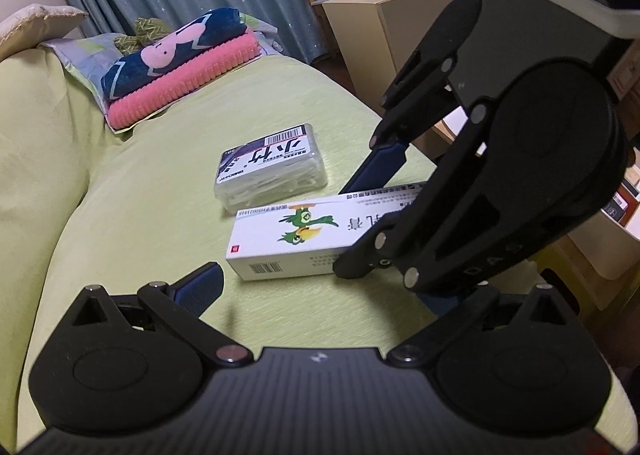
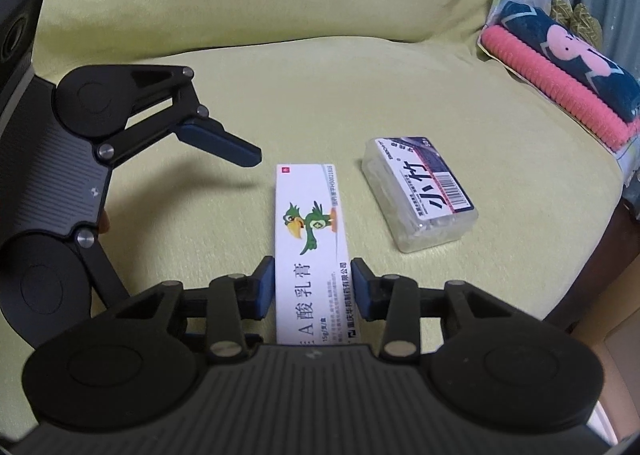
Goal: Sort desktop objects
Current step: 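Close the right tool on the white-green vitamin A cream box, then lift and carry the cream box with the right tool to the basin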
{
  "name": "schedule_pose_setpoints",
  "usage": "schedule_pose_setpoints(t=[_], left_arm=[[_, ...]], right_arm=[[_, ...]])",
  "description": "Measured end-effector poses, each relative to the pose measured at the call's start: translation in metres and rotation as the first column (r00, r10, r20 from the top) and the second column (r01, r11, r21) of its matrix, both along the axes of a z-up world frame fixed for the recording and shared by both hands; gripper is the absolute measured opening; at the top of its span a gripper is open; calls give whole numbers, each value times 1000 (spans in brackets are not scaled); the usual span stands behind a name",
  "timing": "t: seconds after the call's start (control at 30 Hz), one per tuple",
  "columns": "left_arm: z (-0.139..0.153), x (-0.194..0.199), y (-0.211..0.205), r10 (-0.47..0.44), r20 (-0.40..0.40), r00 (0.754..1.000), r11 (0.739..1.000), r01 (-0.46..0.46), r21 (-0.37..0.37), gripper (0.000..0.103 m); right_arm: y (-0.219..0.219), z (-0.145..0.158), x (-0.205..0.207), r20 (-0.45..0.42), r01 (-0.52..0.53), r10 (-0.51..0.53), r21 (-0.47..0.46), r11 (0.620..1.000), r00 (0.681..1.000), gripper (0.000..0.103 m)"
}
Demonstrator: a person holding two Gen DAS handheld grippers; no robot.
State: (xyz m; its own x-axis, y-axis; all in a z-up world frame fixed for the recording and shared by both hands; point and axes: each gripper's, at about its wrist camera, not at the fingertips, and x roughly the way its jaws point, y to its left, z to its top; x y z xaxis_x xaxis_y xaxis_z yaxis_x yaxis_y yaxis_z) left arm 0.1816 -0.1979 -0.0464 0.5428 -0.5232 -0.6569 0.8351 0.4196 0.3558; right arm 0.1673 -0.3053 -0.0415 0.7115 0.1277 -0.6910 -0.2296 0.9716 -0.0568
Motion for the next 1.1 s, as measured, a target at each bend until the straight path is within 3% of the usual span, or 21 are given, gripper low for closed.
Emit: schedule_pose_setpoints(t=[0.37, 0.57, 0.7, 0.87, 1.1], left_arm=[[11, -27, -21, -42, 10, 999, 999, 42, -11, 103], [26, -59, -53, -124, 26, 992, 992, 125, -21, 103], [36, -93, -87, -232, 53, 971, 972, 233, -14, 103], [38, -134, -138, -366, 52, 929, 929, 368, -26, 103], [17, -190, -212, -504, 24, 863, 863, 504, -23, 103]], right_arm=[[-26, 20, -31, -5, 103, -104, 162, 981, 995, 34], [-51, 39, -75, -14, 184, -186, 248, 951, 982, 34], [-77, 56, -125, -20, 265, -270, 282, 922, 963, 34], [-129, 70, -201, -17, 418, -429, 266, 869, 903, 34], [-193, 63, -306, -33, 611, -623, 242, 754, 782, 34]])
